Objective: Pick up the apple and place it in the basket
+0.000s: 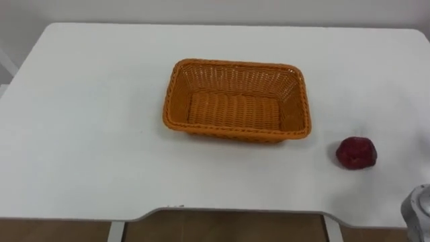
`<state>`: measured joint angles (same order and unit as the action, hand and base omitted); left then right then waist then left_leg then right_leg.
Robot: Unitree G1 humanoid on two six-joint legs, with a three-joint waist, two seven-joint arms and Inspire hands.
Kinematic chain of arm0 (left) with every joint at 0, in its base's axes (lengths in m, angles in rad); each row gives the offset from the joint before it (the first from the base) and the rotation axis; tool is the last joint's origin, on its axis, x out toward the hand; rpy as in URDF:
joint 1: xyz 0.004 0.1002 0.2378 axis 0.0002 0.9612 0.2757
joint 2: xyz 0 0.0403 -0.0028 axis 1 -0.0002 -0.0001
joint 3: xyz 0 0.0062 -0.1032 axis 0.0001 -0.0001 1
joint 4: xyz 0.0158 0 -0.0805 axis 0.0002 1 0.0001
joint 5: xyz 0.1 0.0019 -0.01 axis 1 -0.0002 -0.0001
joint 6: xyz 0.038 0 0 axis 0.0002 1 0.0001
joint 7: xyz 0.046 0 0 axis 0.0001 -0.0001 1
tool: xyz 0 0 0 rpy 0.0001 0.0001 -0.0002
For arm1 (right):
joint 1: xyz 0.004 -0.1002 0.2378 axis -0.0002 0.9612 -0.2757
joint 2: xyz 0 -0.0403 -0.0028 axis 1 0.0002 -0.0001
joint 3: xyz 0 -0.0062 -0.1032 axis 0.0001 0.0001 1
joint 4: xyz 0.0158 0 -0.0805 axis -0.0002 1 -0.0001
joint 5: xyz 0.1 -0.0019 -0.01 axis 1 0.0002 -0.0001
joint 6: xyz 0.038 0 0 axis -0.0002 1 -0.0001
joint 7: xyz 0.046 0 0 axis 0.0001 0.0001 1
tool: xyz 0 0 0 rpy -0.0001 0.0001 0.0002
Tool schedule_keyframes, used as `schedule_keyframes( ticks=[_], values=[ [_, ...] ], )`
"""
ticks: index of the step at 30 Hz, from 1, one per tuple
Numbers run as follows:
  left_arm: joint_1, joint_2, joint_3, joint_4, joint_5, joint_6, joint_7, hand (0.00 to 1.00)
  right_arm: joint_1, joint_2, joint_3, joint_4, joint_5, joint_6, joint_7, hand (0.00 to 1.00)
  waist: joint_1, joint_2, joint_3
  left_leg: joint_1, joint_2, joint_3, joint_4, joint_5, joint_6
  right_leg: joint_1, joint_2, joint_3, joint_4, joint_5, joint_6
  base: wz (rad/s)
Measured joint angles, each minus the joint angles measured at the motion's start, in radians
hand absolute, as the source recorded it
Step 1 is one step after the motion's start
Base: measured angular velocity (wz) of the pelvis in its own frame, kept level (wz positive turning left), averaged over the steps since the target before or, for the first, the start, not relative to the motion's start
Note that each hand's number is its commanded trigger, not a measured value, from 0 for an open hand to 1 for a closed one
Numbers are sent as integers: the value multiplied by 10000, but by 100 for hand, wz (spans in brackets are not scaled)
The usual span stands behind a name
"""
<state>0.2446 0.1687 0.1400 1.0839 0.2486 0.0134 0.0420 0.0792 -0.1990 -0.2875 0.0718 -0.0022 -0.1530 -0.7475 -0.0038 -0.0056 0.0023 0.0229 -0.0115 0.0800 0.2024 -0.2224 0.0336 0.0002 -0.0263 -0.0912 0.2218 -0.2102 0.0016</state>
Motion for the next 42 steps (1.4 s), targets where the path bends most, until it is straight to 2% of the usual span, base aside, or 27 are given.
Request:
schedule_keyframes(
  ticks=[9, 14, 24, 30, 39, 41, 42],
  values=[
    [2, 0, 5, 35, 3, 16, -293, 0, 303, 5, 1175, 0, -1188, 8, 1644, 0, 104, -47, -27, -3, 2, -1, 7, 0, -2, 78, -6, -27, -14, 36, 9, 0],
    [-2, 3, 0, 55, -51, 13, -336, 0, 430, 5, 1751, 0, -1636, 8, 2287, 0, 121, -132, -80, -3, 4, 3, 10, 0, -1, 97, -13, -49, -20, 49, 13, 0],
    [-124, 3, -7, 190, -40, 0, -346, 0, 654, 6, 2008, 109, -1659, 3, 2725, 0, 148, -116, -59, 69, 9, -2, 14, 1, -1, 191, -11, -65, -44, 77, 14, 0],
    [-367, 5, -459, 339, -58, -112, -330, 0, 914, 16, 2786, 850, -1664, -57, 3080, 0, 158, -28, -3, 79, 5, 8, 8, 3, 3, 185, -3, -29, -60, 109, 25, 0],
    [-229, 3, -434, 321, -100, -124, -337, 0, 1423, 71, 2858, 1479, -1638, -82, 3256, 0, 99, -44, -21, 27, 6, -4, 0, 3, 3, 182, -10, -88, -166, 132, 27, 0],
    [-234, 5, -436, 307, -99, -125, -337, 0, 1419, 72, 2850, 1567, -1604, -174, 3257, 0, 76, -37, -53, 37, 6, -10, 2, 3, 3, 209, -17, -120, -182, 133, 27, 2],
    [-231, 4, -437, 280, -134, -135, -336, 0, 1425, 72, 2842, 1753, -1534, -340, 3254, 0, 63, -38, -64, 70, 6, -16, 1, 3, 3, 253, -24, -149, -191, 134, 27, 4]
  ],
)
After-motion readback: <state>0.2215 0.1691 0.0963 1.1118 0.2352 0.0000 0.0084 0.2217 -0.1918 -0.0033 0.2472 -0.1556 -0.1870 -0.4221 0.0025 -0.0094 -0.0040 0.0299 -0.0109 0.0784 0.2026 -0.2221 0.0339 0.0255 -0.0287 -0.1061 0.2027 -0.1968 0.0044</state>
